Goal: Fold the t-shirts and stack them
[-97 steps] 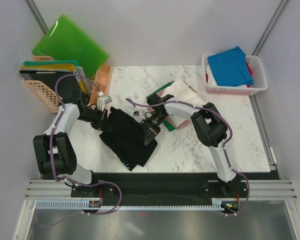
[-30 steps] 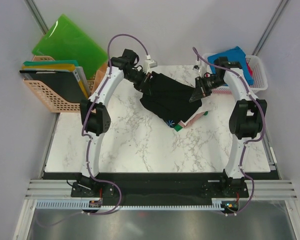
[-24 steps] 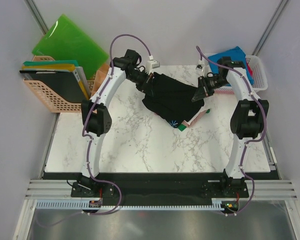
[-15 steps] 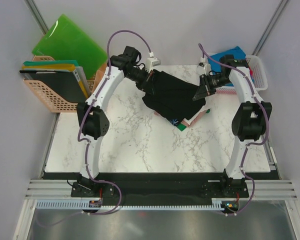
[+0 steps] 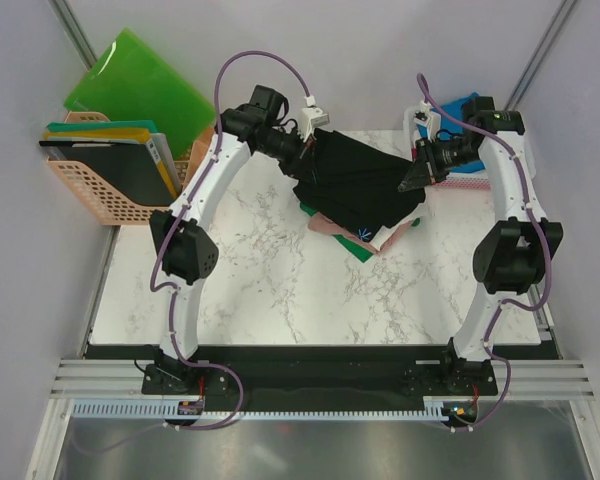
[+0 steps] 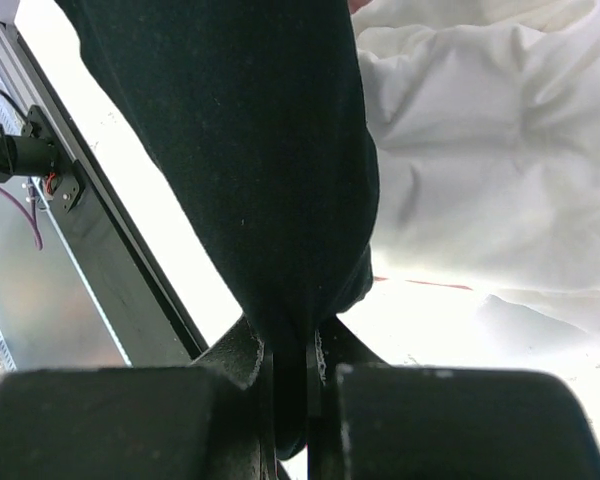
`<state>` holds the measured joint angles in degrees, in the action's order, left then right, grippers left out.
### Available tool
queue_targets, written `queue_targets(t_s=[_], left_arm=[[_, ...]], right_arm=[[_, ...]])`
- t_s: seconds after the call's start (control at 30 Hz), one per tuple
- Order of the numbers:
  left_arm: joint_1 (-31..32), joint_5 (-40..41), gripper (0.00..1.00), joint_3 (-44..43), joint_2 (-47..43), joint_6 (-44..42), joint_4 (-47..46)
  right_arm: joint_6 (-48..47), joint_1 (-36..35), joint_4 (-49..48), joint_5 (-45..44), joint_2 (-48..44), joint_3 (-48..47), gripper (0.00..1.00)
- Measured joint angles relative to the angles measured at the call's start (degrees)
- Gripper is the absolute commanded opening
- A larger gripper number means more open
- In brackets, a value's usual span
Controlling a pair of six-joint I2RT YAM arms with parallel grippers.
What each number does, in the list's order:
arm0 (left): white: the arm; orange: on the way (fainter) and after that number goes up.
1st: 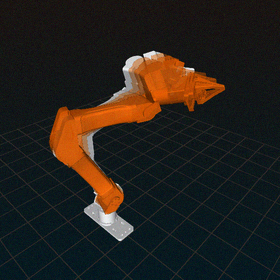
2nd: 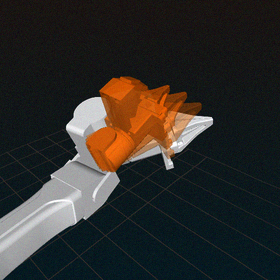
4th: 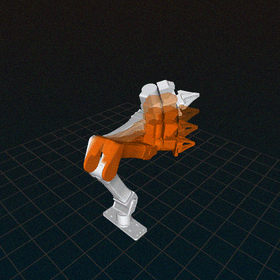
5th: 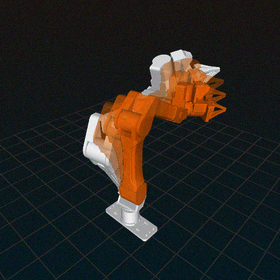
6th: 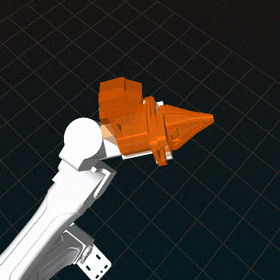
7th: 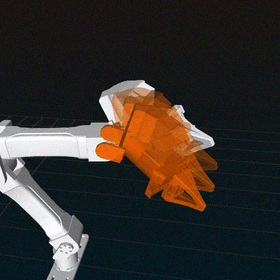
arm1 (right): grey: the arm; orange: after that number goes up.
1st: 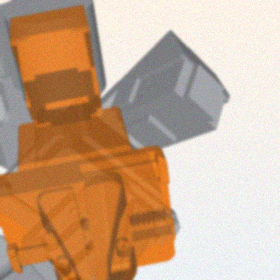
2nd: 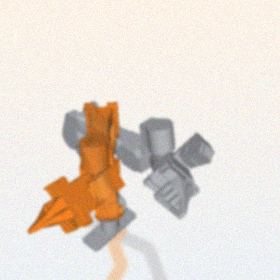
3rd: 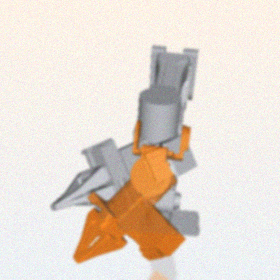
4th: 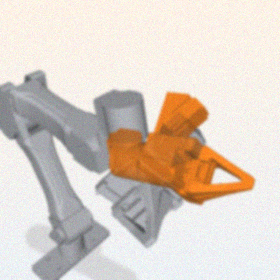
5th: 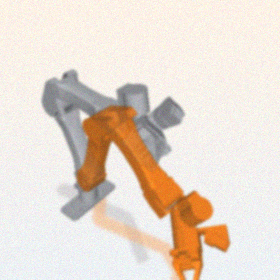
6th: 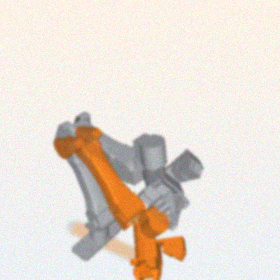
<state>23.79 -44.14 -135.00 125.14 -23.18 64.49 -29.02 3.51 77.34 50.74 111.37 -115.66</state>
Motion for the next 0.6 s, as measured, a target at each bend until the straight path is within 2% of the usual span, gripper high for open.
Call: queue_targets(t_s=[0.6], left_arm=[[0.9, -1.5, 0.02, -1.9, 8.0, 0.0, -4.1]], right_arm=[[-2.3, 3.1, 0.9, -0.2, 4.9, 0.0, 0.0]])
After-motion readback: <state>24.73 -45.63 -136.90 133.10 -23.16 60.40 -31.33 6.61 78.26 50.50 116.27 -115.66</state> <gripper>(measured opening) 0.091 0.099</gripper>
